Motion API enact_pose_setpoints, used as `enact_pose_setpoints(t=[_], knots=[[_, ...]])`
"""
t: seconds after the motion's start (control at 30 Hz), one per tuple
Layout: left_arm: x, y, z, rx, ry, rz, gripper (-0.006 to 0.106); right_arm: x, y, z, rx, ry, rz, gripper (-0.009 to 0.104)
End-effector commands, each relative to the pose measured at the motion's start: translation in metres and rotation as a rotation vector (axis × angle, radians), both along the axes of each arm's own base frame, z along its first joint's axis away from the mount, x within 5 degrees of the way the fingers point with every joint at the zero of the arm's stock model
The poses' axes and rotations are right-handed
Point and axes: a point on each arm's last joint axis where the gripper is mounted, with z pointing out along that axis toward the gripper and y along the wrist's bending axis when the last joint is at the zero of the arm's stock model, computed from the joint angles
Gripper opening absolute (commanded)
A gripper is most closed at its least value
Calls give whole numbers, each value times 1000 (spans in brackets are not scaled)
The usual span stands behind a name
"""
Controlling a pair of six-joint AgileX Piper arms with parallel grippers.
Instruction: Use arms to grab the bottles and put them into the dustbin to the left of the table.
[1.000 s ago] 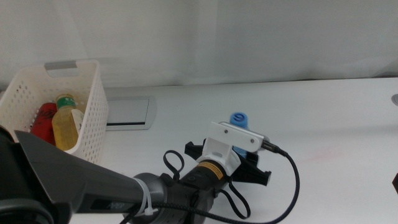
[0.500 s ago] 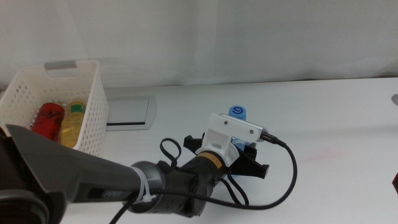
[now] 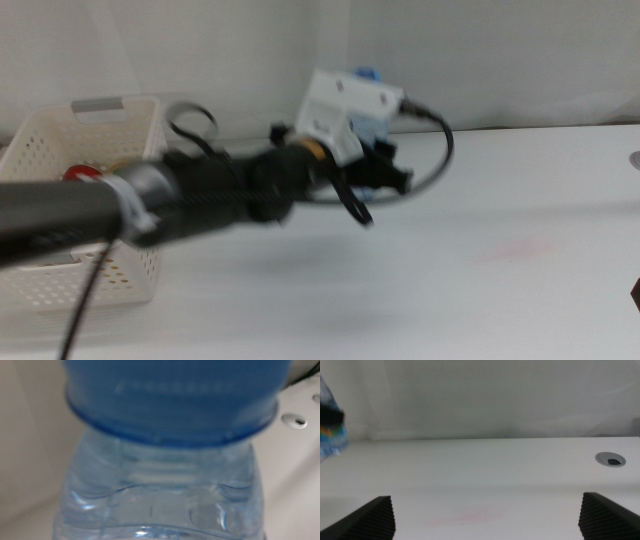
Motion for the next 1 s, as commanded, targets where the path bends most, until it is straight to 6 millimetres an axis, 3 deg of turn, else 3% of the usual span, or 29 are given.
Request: enact_pose_setpoints(t=[0.0, 0.17, 0.37, 0.7, 0.73, 0.87, 0.97], knots=[[6, 10, 41, -24, -62, -7, -3, 0, 0, -1, -17, -7, -1, 103], [11, 35, 95, -22, -51, -38, -3, 0, 0, -1, -17, -9, 0, 103], [13, 75, 138, 40, -34, 12, -3, 0, 0, -1, -17, -9, 0, 103], [-4, 183, 180, 233, 66, 420, -3, 0, 0, -1, -16, -10, 1, 103], [-13, 206, 186, 224, 112, 499, -3, 0, 0, 0, -15, -13, 2, 103], [-31, 244, 195, 178, 186, 660, -3, 0, 0, 0, -15, -13, 2, 103], [-40, 260, 198, 147, 223, 733, -3, 0, 0, 0, -15, -13, 2, 103]])
